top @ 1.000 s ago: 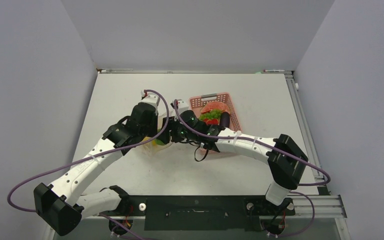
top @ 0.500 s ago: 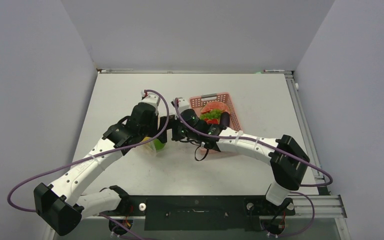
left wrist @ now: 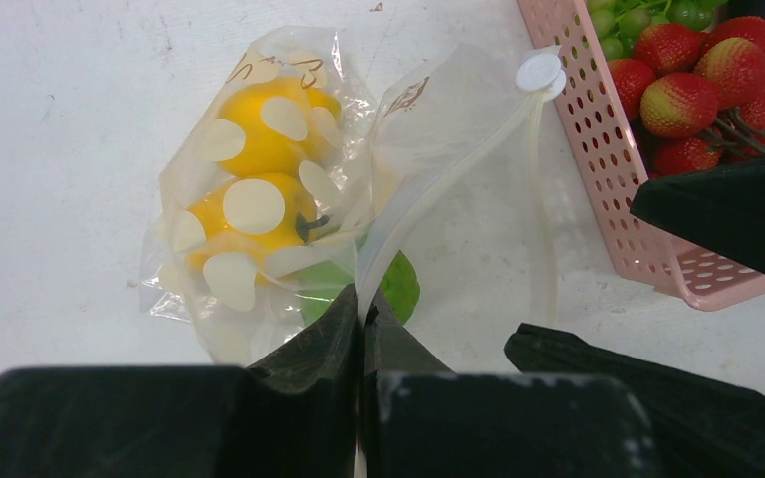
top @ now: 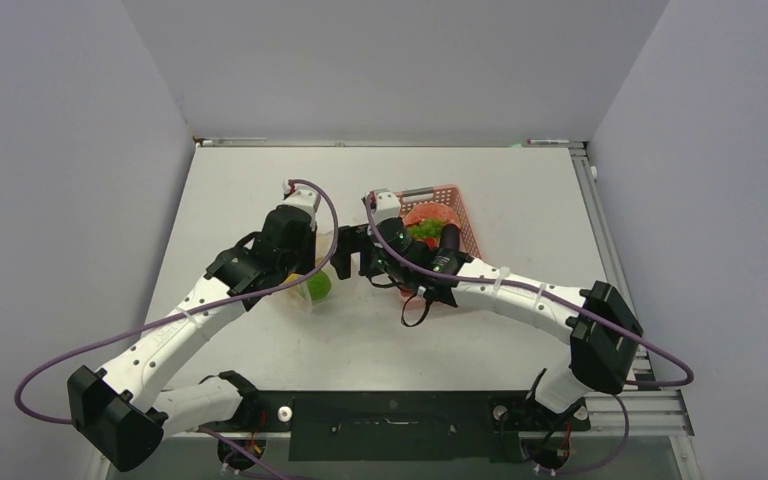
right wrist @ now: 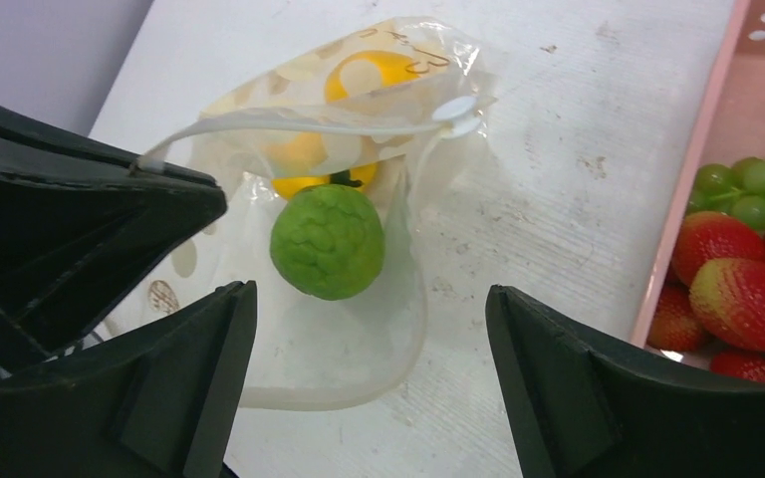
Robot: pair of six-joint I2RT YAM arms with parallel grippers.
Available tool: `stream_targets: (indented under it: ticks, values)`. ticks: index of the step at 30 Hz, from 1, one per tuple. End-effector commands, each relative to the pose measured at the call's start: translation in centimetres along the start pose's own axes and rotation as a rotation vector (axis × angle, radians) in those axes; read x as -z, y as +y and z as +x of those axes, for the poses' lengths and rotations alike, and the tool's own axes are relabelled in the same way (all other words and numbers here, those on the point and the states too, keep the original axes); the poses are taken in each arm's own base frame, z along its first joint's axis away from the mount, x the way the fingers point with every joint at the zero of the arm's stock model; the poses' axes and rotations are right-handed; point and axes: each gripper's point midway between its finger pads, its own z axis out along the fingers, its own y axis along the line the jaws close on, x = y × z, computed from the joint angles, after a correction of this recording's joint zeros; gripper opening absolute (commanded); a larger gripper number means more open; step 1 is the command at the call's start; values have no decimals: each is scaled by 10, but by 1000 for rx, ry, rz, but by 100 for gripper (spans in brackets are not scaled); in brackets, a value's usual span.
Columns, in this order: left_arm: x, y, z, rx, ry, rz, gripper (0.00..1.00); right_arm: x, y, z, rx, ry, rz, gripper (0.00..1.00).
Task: Place the food in the zip-top bag and seal the zipper
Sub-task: Adjust the zipper food storage bag at the center of the board.
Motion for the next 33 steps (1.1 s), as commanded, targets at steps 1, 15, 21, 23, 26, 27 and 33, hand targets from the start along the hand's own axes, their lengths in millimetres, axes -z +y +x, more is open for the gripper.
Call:
stream_targets:
  ticks: [1,15,21,23,26,27,33]
  values:
    - [3,-5,-14,22,-51,20,0,7,-15,3,4,-11,81,85]
    - [3,-3,-15,24,-56,10,0,-19,-11,38,-45,72,35,66]
    - [5,-3,-16,26,-62,11,0,-30,-5,47,-64,98,7,48]
    - [5,-3,-16,27,-64,11,0,-32,-4,47,-65,101,3,40]
    - [6,-3,-16,27,-64,12,0,-33,-2,44,-63,98,1,27]
    - [6,-3,-17,27,-66,13,0,-32,-1,43,-63,95,0,23]
    - [9,-2,-19,31,-78,15,0,-30,0,30,-49,69,17,5]
